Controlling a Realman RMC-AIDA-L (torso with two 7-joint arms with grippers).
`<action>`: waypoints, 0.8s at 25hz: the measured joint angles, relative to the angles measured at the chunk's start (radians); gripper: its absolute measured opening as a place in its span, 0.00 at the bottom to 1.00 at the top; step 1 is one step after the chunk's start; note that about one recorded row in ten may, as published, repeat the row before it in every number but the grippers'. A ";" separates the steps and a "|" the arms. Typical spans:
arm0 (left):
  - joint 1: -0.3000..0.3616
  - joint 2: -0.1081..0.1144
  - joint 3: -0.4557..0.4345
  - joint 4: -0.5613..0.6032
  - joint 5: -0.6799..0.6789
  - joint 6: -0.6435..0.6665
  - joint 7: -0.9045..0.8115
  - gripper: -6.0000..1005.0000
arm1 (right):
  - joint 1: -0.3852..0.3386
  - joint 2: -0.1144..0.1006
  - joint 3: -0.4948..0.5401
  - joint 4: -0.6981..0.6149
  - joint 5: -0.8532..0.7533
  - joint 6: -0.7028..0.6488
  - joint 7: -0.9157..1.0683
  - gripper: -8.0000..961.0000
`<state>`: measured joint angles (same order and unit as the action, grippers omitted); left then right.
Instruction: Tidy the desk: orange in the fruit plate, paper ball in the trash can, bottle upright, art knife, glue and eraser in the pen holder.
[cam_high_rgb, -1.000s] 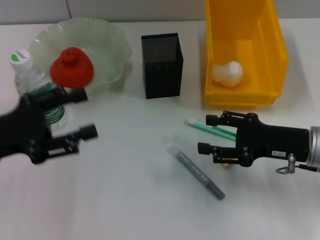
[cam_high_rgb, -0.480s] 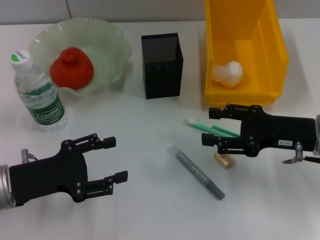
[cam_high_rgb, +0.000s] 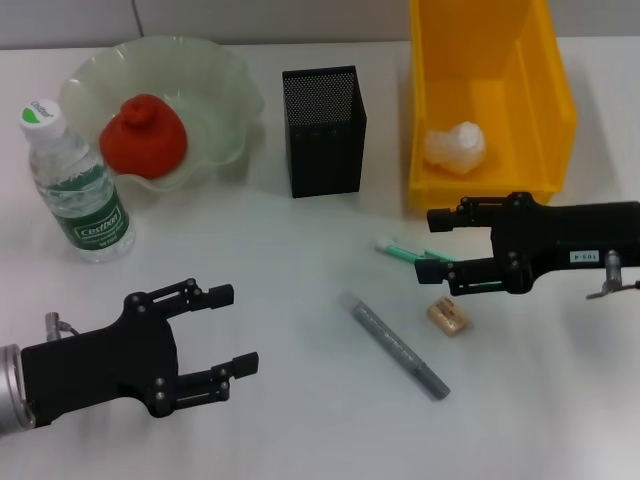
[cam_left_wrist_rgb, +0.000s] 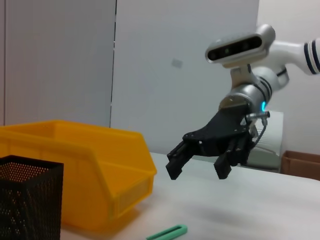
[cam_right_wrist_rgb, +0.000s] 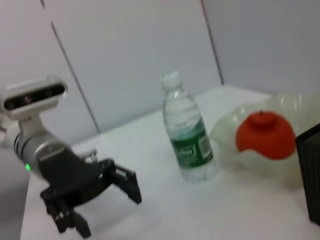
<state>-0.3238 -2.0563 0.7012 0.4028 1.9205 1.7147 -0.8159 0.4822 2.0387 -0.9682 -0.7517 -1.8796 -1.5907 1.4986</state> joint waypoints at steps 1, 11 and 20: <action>0.000 0.000 -0.001 0.000 0.000 0.000 0.000 0.76 | 0.012 -0.001 0.002 -0.024 -0.028 -0.012 0.032 0.79; 0.000 -0.004 -0.005 -0.001 -0.004 0.000 0.000 0.76 | 0.160 -0.005 -0.001 -0.224 -0.305 -0.119 0.272 0.79; -0.007 -0.006 -0.023 -0.013 -0.008 0.000 -0.009 0.76 | 0.272 0.030 -0.008 -0.279 -0.533 -0.112 0.375 0.79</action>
<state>-0.3305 -2.0623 0.6782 0.3899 1.9130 1.7148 -0.8245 0.7545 2.0691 -0.9757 -1.0306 -2.4126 -1.7026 1.8738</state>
